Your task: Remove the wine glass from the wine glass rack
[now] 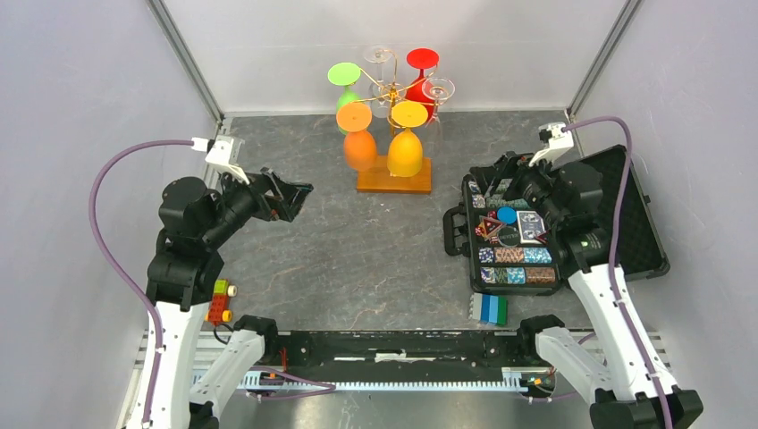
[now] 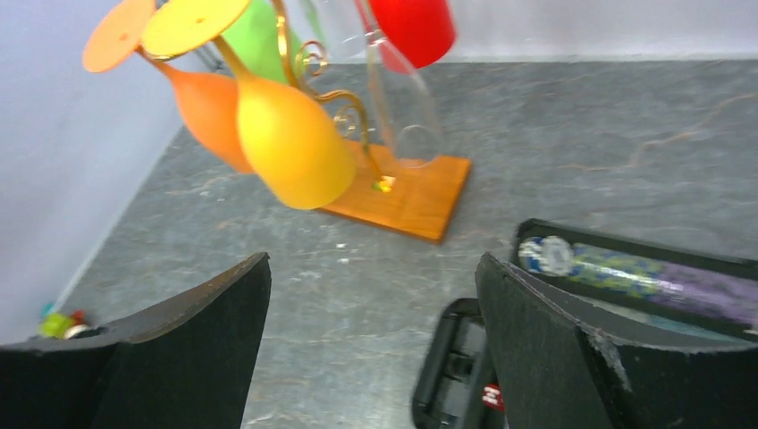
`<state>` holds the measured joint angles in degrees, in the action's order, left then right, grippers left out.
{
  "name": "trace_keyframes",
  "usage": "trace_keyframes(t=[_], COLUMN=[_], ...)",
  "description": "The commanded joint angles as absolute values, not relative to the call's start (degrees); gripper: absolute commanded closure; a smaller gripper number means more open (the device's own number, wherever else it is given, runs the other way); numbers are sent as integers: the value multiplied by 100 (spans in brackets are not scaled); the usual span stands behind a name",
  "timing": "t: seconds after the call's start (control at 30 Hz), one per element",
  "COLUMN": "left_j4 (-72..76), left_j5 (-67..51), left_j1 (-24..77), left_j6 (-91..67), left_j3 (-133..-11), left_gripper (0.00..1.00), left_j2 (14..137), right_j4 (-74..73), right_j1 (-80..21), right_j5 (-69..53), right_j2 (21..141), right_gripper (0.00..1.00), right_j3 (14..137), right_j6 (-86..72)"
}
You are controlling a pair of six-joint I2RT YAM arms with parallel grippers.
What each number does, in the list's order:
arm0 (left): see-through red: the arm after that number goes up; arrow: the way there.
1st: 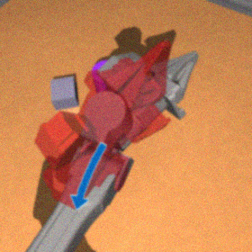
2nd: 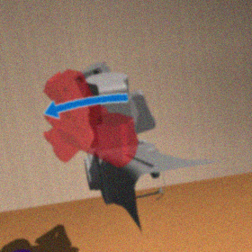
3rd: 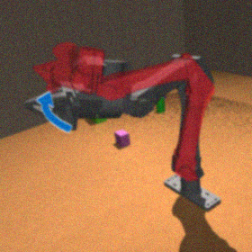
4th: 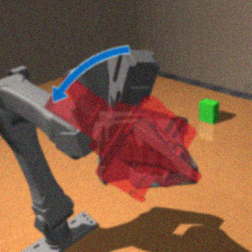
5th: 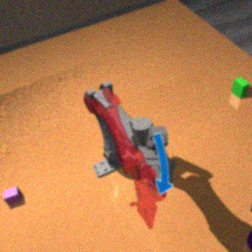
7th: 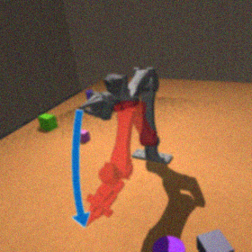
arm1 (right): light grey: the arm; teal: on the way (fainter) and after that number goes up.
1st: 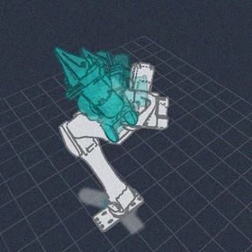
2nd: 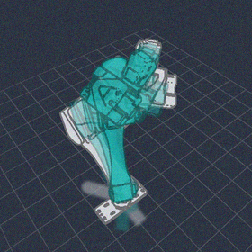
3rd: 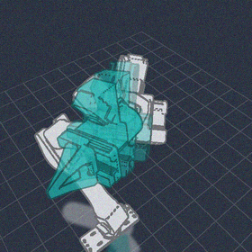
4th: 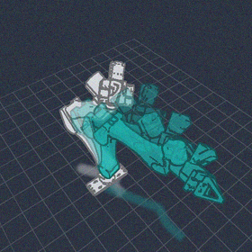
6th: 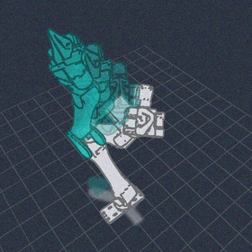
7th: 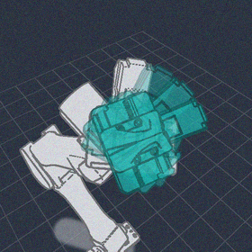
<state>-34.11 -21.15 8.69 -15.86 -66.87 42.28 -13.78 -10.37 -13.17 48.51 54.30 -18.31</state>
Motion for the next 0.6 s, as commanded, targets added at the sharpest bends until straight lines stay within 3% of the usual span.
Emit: trace_keyframes(t=[0.0,0.1,0.2,0.57], left_j4=[-3212,-3186,-3182,-3199], left_j5=[-2398,-2658,-2816,-2733], left_j1=[844,844,848,844], left_j6=[-1637,-1608,-1600,-1740], left_j3=[-6656,-6627,-6636,-6574], left_gripper=[0,0,0,0], left_j2=[4176,4188,4183,4078], right_j4=[276,2088,3153,1474], right_j1=[-1028,-1170,-1504,-2870], right_j5=[-2587,-3278,-3042,-294], right_j2=[4898,4805,4789,5583], right_gripper=[11,11,10,22], right_j3=[5059,4526,4290,5310], right_j6=[-3186,-4346,-5112,-5636])
